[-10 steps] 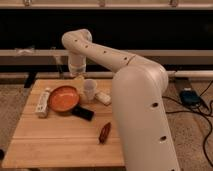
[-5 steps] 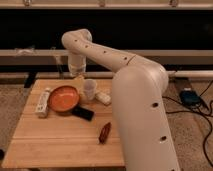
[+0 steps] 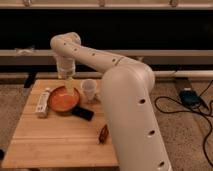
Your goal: Push the ceramic bowl across the table
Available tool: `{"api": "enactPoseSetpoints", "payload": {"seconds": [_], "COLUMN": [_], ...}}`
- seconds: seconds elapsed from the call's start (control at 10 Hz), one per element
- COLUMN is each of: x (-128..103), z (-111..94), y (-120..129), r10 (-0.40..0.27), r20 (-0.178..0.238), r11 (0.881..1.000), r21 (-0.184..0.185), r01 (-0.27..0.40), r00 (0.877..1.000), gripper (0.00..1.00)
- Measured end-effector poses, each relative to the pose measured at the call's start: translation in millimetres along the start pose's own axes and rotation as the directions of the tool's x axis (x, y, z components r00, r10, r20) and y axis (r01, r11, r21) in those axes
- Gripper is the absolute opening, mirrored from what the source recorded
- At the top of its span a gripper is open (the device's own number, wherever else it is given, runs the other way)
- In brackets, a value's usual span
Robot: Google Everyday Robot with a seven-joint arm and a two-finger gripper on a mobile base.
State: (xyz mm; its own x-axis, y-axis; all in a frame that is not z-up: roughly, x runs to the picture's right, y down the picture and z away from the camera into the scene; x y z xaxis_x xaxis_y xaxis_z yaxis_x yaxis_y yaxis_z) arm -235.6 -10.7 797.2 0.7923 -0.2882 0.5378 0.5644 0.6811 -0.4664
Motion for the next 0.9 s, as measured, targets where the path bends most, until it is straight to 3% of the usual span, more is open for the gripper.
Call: {"api": "enactPoseSetpoints", "payload": {"seconds": [0.1,0.3,0.5,0.9], "x": [-5,-3,1,11], "z": [12,36,60,84], "y": [0,3,4,7], "r10": [-0.015,-0.031,-0.049,-0.079], "r20": [-0.003,-0.009,-0.019,-0.026], "r11": [1.0,0.999,0.997,0.991], "r21": [-0.009,-0.038,-0.067,-0.113], "r01": [0.015,0.031,0.048,0.075], "r00": [1.0,0.999,0.999,0.997], "gripper": [0.78,0.63,0.41,0.03]}}
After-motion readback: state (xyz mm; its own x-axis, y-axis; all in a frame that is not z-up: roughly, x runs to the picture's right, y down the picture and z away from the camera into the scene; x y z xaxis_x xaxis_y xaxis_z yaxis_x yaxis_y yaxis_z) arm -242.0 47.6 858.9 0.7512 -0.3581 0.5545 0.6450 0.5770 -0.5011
